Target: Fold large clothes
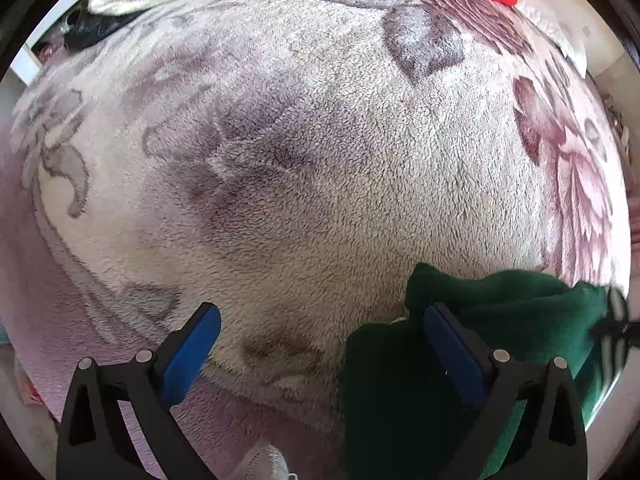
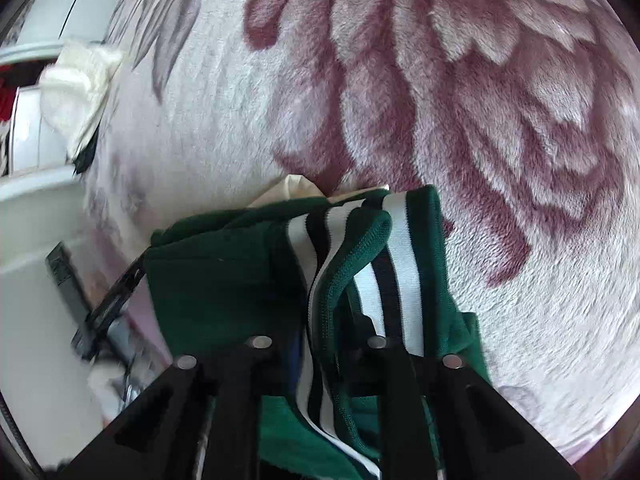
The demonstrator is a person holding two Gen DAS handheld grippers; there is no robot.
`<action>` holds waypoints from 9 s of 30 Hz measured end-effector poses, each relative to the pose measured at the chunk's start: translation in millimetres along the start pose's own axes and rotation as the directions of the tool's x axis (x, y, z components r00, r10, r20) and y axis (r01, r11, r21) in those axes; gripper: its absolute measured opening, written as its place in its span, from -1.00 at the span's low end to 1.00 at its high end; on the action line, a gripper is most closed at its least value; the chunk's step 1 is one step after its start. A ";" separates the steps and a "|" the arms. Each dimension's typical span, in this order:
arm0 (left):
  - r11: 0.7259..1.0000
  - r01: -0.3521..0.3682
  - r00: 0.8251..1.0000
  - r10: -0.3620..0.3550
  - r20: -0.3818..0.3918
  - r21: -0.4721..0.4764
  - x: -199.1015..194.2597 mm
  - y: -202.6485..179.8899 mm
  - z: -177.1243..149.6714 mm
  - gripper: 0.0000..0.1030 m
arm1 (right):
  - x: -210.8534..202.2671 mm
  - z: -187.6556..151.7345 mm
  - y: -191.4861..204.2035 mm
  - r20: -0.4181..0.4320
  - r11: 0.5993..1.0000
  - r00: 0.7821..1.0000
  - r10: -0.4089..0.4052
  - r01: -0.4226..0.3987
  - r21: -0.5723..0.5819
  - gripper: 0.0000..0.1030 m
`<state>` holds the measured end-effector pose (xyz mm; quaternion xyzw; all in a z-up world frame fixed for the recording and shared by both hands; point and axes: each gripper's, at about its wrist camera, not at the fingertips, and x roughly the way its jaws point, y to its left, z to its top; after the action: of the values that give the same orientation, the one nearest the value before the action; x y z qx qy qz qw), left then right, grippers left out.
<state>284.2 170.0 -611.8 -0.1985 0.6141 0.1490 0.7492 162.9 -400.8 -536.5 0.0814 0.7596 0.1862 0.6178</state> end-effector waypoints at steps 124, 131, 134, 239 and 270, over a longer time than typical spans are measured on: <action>0.844 0.529 0.846 -0.516 -0.131 0.093 -81.6 -15.3 -0.4 0.18 | 54.4 -56.9 -50.1 0.107 0.773 0.798 0.594 -0.602 0.200 -0.04; 0.808 0.554 0.832 -0.544 -0.108 0.201 -82.1 -84.3 125.1 0.18 | -9.7 41.1 -41.4 0.235 0.771 0.785 0.574 -0.614 0.167 -0.04; 0.791 0.564 0.823 -0.560 -0.094 0.235 -65.8 -117.4 184.3 0.18 | -26.7 107.7 -48.0 0.281 0.771 0.776 0.565 -0.617 0.155 -0.04; 0.903 -0.031 0.828 -0.217 0.517 0.429 -617.3 -119.5 -95.3 0.98 | -538.1 -476.4 283.2 0.757 0.862 0.451 -0.473 0.416 0.291 0.99; 0.906 -0.033 0.822 -0.215 0.527 0.421 -628.7 -112.1 -100.8 0.98 | -535.6 -483.8 291.0 0.761 0.864 0.451 -0.466 0.417 0.282 0.99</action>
<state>123.2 36.2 -0.1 -0.0128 0.3731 0.0311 0.9272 -217.1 -411.5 142.5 -0.0263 0.3917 -0.0594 0.9178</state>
